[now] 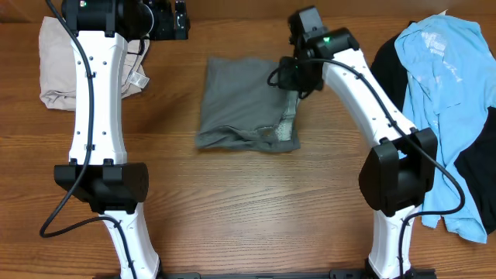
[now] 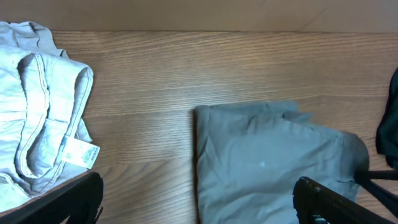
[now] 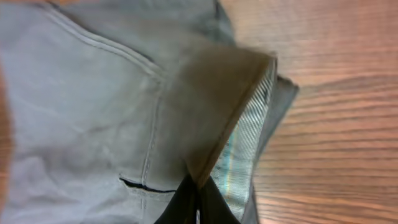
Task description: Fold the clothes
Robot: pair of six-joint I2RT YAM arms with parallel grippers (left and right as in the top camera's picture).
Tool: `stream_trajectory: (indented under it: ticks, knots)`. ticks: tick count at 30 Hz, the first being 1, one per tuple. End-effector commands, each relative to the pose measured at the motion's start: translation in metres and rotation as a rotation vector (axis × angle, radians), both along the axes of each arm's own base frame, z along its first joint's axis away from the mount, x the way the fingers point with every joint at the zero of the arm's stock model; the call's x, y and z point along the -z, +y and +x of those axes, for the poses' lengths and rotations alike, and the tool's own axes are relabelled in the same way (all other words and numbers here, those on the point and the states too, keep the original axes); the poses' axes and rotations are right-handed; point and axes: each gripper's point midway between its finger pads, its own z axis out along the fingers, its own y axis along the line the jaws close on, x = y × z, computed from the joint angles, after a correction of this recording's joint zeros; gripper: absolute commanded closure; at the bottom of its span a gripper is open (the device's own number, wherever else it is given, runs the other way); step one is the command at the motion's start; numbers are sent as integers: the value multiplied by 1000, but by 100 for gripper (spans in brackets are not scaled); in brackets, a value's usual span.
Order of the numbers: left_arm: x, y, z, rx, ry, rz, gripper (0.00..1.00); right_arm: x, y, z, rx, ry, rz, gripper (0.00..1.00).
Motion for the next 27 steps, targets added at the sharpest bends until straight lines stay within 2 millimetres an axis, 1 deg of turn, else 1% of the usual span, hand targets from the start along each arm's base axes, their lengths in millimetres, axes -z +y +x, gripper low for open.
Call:
stream_trajectory:
  ticks: [1,2,3,4,5,7,9,11,12,13,14,15,17,18,19,21,22,23,25,27]
  knots:
    - [-6,-1,-3,21,-18,19,0,38,-12,-15,-15,73,-39,78]
    - [-6,-1,-3,21,-18,20,0,43,-12,-17,-16,82,-41,73]
    - [-6,-1,-3,26,-17,22,0,48,-14,-20,-14,92,-46,62]
    - [-6,-1,-4,27,-16,24,0,48,-18,-19,-5,93,-52,55]
    - [-6,-1,-4,27,-14,23,0,44,-21,-16,18,88,-42,52]
    - [-5,-3,-5,32,-9,22,0,23,-33,-4,63,57,-10,50]
    - [-5,-10,-7,50,-3,11,0,-13,-49,10,103,3,28,49]
    - [-4,-19,-10,70,2,5,0,-46,-63,20,134,-50,54,43]
    - [-4,-28,-12,93,6,2,0,-73,-77,25,163,-94,64,35]
    - [-3,-35,-14,111,11,4,0,-93,-89,28,186,-125,70,27]
    - [-1,-44,-17,133,17,8,1,-107,-98,30,204,-147,74,23]
    - [6,-66,-23,182,36,13,1,-136,-122,30,251,-191,79,19]
    - [17,-93,-32,239,63,17,0,-153,-145,28,294,-213,76,18]
    - [24,-108,-36,269,77,20,0,-156,-157,26,313,-214,72,18]
    - [31,-124,-42,303,90,23,0,-156,-170,23,341,-204,67,18]
    - [51,-166,-54,405,103,40,0,-149,-194,15,390,-161,55,17]
    - [61,-187,-60,452,100,46,0,-145,-204,11,408,-143,50,17]
    - [75,-214,-67,504,91,47,0,-143,-213,8,428,-129,47,17]
    - [91,-244,-77,561,82,50,0,-142,-221,4,447,-116,44,16]
    - [107,-263,-86,560,81,79,0,-141,-224,2,454,-108,43,16]
